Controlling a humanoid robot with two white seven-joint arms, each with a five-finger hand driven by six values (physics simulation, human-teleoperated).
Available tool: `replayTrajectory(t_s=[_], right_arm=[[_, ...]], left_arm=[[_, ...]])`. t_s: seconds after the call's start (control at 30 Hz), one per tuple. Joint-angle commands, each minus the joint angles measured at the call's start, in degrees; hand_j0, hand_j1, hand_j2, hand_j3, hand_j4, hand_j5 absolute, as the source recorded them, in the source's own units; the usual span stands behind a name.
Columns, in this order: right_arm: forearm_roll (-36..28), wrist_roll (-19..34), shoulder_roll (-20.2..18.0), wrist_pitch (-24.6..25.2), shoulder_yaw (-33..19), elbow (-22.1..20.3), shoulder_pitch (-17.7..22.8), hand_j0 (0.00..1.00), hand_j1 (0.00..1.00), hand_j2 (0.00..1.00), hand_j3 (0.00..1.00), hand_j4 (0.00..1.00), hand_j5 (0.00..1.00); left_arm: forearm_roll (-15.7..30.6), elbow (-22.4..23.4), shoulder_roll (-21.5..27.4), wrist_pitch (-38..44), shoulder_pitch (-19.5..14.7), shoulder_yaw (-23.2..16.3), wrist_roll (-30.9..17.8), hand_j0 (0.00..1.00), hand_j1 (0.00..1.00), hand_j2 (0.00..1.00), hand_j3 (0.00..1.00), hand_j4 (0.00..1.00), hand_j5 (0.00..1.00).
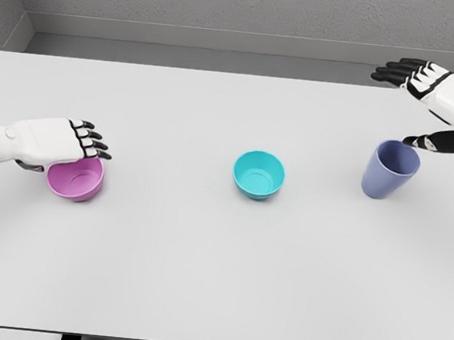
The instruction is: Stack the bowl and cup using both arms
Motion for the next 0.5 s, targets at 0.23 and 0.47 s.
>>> replayTrajectory(t_s=[0.23,0.47], right_arm=[[-0.3,0.1,-0.1,0.0,-2.3,-1.7,0.4,1.0,1.0,1.0,1.0,1.0,1.0],[-0.4,0.0,0.0,0.0,-2.3,-1.7,0.7,1.0,1.0,1.0,1.0,1.0,1.0]], left_arm=[[0.1,-1.8,0.5,0.1,0.0,-1.4,0.0,1.0,1.0,1.0,1.0,1.0,1.0],[-0.8,-3.1,1.0,0.1,0.2,-1.5,0.0,1.0,1.0,1.0,1.0,1.0,1.0]])
